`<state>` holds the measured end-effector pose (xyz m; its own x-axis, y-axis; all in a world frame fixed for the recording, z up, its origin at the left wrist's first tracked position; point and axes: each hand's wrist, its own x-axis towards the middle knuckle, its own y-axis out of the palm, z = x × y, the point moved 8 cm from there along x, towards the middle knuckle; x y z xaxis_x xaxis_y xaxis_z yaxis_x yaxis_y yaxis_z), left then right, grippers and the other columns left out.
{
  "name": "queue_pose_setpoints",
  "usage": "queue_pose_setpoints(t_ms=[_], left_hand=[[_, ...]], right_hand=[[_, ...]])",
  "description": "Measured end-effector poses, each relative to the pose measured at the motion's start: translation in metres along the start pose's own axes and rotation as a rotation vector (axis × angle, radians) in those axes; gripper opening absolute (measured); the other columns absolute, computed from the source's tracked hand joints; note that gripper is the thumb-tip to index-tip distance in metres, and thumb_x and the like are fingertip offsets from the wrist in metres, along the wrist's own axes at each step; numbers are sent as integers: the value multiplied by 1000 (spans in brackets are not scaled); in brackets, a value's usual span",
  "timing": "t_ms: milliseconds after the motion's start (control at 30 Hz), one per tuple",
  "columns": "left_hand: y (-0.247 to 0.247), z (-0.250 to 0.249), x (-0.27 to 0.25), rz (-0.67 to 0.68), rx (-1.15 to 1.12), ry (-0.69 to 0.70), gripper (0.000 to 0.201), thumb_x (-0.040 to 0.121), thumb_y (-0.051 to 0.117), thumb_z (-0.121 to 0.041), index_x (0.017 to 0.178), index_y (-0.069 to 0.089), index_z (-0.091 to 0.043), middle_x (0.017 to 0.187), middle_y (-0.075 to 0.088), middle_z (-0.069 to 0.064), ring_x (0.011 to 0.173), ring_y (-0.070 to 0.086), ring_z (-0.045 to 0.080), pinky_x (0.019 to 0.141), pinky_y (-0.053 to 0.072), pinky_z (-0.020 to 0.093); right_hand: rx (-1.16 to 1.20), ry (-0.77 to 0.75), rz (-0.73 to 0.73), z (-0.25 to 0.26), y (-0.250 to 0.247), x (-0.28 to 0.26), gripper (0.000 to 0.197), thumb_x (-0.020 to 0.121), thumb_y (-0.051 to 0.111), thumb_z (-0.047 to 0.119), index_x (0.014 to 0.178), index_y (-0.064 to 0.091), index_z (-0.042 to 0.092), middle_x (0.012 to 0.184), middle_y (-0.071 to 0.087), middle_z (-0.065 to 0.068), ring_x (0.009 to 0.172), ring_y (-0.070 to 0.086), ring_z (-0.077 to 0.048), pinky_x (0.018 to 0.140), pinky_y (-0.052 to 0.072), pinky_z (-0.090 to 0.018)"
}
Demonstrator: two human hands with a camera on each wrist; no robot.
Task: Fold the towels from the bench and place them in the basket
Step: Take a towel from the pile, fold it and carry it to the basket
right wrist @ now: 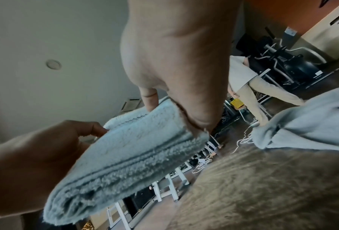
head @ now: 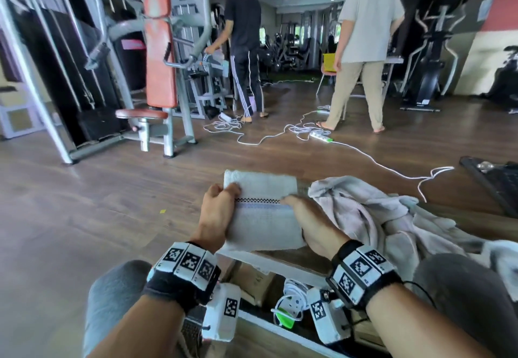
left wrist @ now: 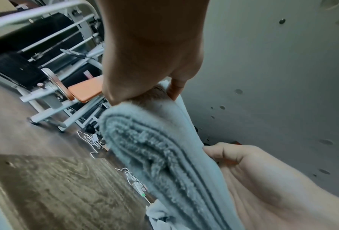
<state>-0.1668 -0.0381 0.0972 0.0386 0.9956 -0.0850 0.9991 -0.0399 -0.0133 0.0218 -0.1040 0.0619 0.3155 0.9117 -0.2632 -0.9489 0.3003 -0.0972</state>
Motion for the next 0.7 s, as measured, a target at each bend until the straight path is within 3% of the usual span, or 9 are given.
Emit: queue_pose_setpoints(t_ms=[100, 200, 300, 400, 467, 567, 600, 633, 700], left_hand=[[-33, -8, -8, -64, 5, 7, 30, 85, 63, -28, 105, 61, -5, 89, 69, 11, 74, 65, 25, 60, 49, 31], [-65, -13, -12, -129, 19, 21, 31, 85, 63, -28, 106, 61, -5, 90, 69, 11, 76, 64, 25, 62, 49, 31], [-96, -14, -16, -193, 33, 14, 28, 87, 63, -29, 105, 60, -8, 92, 68, 10, 81, 64, 25, 64, 50, 33], [-127, -10, -23, -257, 19, -3, 26, 86, 63, -29, 103, 60, -10, 94, 69, 12, 83, 66, 28, 68, 56, 38], [-149, -6, -29, -315, 16, -1, 26, 88, 63, -28, 104, 60, -8, 90, 67, 10, 78, 63, 24, 62, 50, 32], [-182, -2, -42, -389, 18, 11, 25, 91, 60, -28, 105, 58, -7, 90, 64, 8, 77, 60, 21, 60, 43, 29], [-194, 1, -46, -416, 22, 7, 25, 91, 59, -29, 105, 58, -8, 91, 64, 7, 79, 59, 20, 62, 43, 29], [-206, 4, -51, -445, 29, -2, 25, 91, 58, -30, 106, 57, -10, 93, 63, 6, 81, 58, 19, 65, 44, 31], [-229, 10, -60, -510, 35, -22, 25, 90, 58, -30, 106, 57, -11, 95, 63, 5, 85, 57, 20, 73, 45, 34]], right_hand=[[-20, -39, 41, 13, 27, -10, 38, 89, 55, 46, 113, 59, 17, 102, 58, -8, 91, 58, -26, 75, 40, -38], [-51, -86, 43, 23, 54, -16, 47, 82, 55, 53, 110, 58, 14, 102, 56, -7, 96, 61, -29, 76, 40, -37], [-32, -94, 80, 28, 82, -21, 46, 90, 47, 52, 111, 57, 13, 98, 60, -7, 90, 63, -25, 74, 45, -36], [-21, -108, 112, 31, 112, -21, 29, 93, 44, 44, 91, 52, 16, 82, 49, -12, 75, 53, -23, 64, 36, -34], [-57, -116, 134, 33, 135, -21, 28, 79, 44, 47, 81, 49, 19, 80, 44, -11, 74, 49, -24, 65, 34, -36], [-88, -176, 184, 36, 167, -21, 51, 82, 48, 42, 100, 59, -4, 91, 57, -11, 79, 57, -30, 70, 33, -34], [-97, -199, 201, 37, 176, -22, 53, 91, 49, 34, 113, 54, -14, 97, 58, -9, 118, 55, -44, 71, 30, -33], [-114, -221, 224, 38, 186, -26, 48, 96, 49, 26, 120, 49, -16, 96, 52, -7, 93, 32, -14, 71, 28, -32], [-153, -225, 266, 34, 208, -26, 39, 99, 49, 24, 120, 50, -9, 92, 45, -6, 78, 42, -19, 65, 28, -31]])
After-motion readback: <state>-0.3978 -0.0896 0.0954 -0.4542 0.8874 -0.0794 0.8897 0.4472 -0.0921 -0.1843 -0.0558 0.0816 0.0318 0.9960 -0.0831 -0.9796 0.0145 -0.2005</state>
